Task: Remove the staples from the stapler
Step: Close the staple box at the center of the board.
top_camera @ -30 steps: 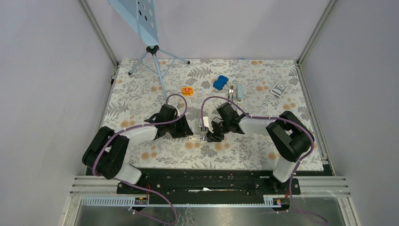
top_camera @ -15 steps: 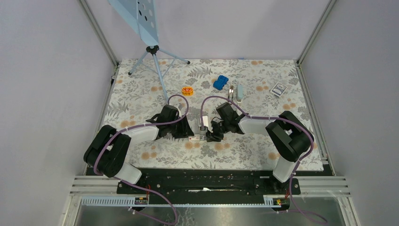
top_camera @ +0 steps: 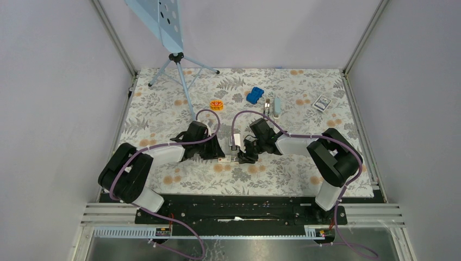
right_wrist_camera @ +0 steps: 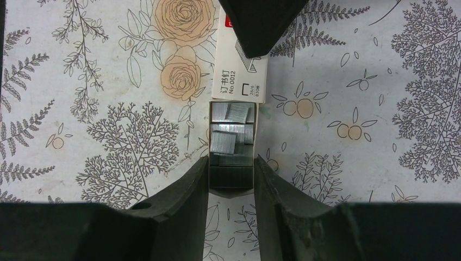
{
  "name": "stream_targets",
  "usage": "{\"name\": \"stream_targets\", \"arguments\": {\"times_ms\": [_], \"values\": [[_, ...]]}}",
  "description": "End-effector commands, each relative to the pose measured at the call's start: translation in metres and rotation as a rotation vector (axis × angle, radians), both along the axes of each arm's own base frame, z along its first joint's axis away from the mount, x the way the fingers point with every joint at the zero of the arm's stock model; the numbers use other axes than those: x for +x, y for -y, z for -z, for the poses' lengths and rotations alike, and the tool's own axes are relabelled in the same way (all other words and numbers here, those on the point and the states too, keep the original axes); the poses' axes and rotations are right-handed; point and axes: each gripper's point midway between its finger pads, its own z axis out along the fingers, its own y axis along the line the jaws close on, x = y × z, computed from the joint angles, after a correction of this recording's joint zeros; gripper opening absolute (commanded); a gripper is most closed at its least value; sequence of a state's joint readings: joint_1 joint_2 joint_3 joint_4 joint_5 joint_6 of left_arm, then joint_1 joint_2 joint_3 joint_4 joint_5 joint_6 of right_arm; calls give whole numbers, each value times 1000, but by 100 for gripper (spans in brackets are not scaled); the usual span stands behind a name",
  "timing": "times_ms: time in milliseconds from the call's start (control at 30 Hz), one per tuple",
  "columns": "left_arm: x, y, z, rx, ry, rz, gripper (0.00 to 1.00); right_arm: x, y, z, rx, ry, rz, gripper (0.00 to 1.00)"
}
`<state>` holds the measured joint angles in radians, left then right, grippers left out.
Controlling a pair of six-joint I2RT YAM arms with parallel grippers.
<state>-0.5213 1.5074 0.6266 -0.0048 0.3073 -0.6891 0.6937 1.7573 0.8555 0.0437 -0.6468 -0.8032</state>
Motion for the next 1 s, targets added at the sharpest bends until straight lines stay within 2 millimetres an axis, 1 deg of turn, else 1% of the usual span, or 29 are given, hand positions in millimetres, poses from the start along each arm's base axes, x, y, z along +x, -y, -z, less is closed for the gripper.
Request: {"name": "stream_targets", "arguments": {"times_ms": [0,467,667,767,867,967], "values": [[-3,2,8,31,-6,32,39,8,-2,3,-22,28,14,38],[-6,2,12,66,-6,49,36,13,-4,-1,-19,31,45,35],[-6,3,10,64,-3,49,36,15,-6,-3,-15,27,65,35],[-5,3,10,66,-2,48,37,18,-6,-4,-12,27,89,38],[-5,3,10,66,-3,47,36,20,-7,-6,-8,31,113,38],[-5,4,10,65,-3,49,36,19,-7,-6,-9,32,114,38]]}}
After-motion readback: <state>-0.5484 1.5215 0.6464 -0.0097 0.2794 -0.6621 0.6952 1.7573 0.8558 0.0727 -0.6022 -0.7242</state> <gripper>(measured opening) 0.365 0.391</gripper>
